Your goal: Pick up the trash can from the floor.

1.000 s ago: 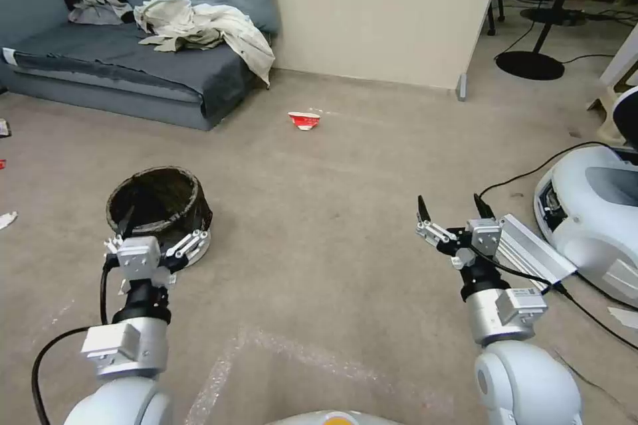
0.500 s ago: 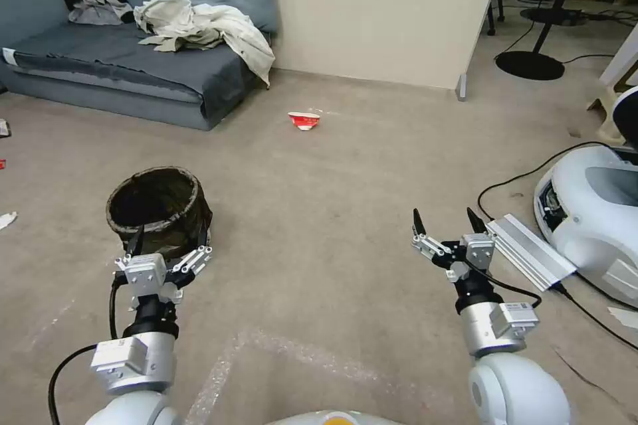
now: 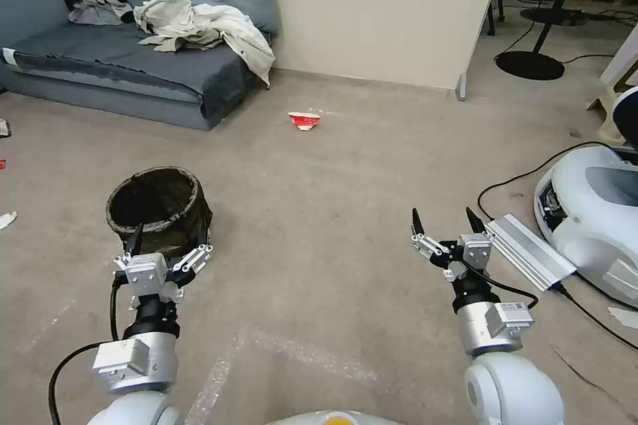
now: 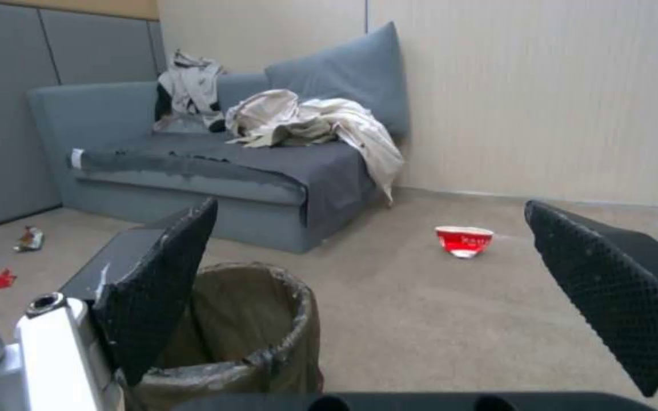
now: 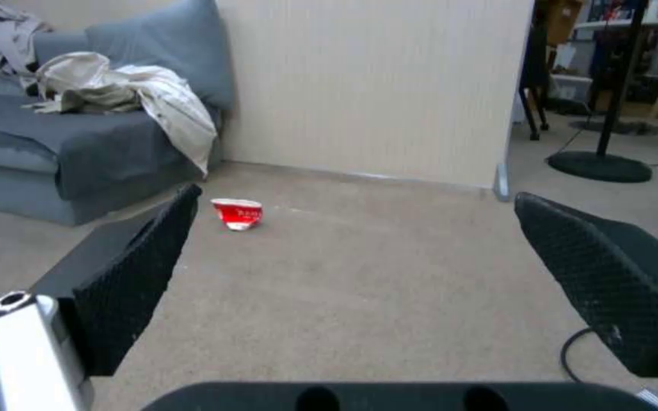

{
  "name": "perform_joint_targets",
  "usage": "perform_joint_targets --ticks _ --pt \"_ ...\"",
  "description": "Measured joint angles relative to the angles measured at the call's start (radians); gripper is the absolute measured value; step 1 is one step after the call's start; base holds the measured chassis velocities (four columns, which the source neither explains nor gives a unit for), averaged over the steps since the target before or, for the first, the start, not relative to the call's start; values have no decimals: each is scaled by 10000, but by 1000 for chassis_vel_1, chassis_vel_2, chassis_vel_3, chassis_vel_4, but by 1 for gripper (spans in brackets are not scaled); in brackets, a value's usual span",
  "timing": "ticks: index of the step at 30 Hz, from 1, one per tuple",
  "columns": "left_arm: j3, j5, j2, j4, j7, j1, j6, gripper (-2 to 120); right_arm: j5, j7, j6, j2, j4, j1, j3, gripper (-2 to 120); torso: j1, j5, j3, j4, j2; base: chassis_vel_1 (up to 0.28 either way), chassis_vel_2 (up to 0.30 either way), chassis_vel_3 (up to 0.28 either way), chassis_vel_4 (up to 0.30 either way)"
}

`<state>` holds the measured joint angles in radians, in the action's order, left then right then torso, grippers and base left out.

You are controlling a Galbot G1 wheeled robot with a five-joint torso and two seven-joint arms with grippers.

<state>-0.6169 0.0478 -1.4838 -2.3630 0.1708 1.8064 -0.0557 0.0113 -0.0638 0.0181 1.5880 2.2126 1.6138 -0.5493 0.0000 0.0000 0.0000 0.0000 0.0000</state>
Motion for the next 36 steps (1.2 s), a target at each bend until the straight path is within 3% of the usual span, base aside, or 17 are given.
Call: perform_joint_targets --ticks 15,36 --pt "-34 -170 -39 -2 -10 -8 -81 100 0 38 -2 -8 -84 -70 -15 100 1 0 0 0 0 12 10 9 10" --pt "-29 -228 -75 179 -14 -35 -349 100 -40 69 -27 8 -170 -111 -19 100 0 1 0 3 0 99 97 94 93"
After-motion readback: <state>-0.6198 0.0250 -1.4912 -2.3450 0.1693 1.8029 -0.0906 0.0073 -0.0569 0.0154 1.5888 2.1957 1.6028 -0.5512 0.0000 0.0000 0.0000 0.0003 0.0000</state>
